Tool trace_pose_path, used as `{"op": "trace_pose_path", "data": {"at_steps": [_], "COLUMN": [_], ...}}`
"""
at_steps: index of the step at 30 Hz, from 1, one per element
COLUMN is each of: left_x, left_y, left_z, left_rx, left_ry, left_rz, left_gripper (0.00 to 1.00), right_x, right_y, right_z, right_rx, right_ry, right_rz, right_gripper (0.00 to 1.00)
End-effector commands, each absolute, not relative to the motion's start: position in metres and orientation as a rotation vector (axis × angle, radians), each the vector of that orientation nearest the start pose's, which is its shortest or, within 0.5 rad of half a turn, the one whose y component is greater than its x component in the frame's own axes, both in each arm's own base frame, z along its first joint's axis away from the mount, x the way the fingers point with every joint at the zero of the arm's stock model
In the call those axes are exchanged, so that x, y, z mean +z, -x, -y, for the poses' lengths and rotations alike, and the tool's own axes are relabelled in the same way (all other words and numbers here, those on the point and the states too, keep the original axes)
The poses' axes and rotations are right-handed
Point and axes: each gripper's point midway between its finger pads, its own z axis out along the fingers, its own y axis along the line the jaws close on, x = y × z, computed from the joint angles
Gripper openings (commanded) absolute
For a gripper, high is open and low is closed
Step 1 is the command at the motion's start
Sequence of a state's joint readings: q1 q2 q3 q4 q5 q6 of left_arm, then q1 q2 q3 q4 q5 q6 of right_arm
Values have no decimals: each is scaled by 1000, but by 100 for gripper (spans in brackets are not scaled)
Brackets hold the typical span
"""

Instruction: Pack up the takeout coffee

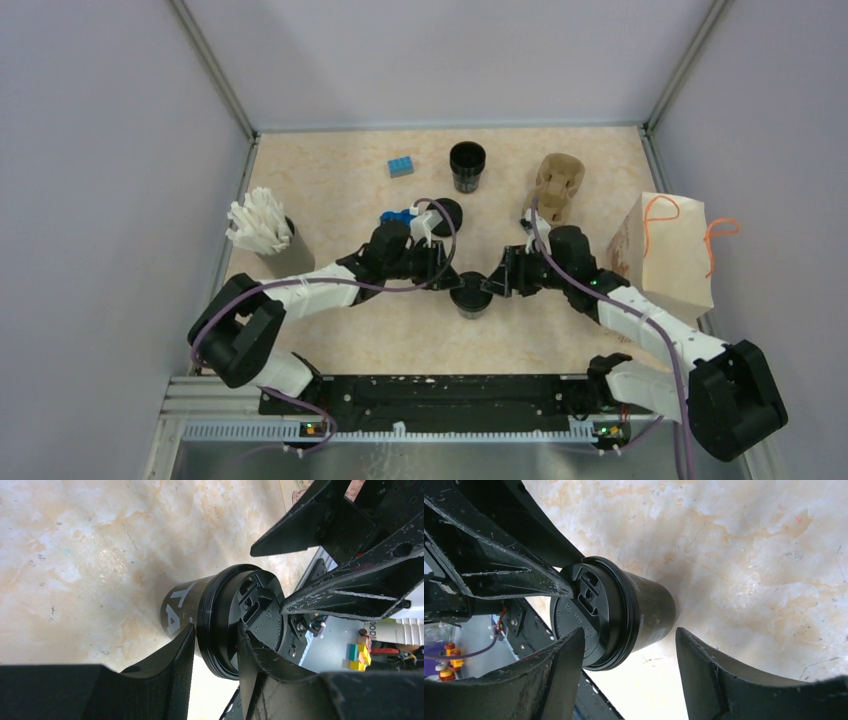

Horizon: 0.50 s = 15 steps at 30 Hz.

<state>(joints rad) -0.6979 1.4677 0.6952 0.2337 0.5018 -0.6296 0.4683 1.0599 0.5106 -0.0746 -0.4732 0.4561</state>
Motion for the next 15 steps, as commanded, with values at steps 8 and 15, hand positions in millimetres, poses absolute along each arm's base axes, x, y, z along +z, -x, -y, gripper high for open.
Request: {"op": "trace_pose_path", "data": {"at_steps": [8, 15], "left_x": [80, 95], "left_y": [-212, -204], "left_z": [317, 327], "left_rx": [-1147, -1188], "left_ry": [-351, -355], "left_rz": [-2390, -2360], "left_gripper": [37, 35], "right_x": [121, 104], "right_y": [-211, -206], "right_z": [-231, -231], "right_rx": [1138, 1116], "right_ry": [226, 204], "right_rz": [-2247, -2276], "right_gripper": [61, 47]}}
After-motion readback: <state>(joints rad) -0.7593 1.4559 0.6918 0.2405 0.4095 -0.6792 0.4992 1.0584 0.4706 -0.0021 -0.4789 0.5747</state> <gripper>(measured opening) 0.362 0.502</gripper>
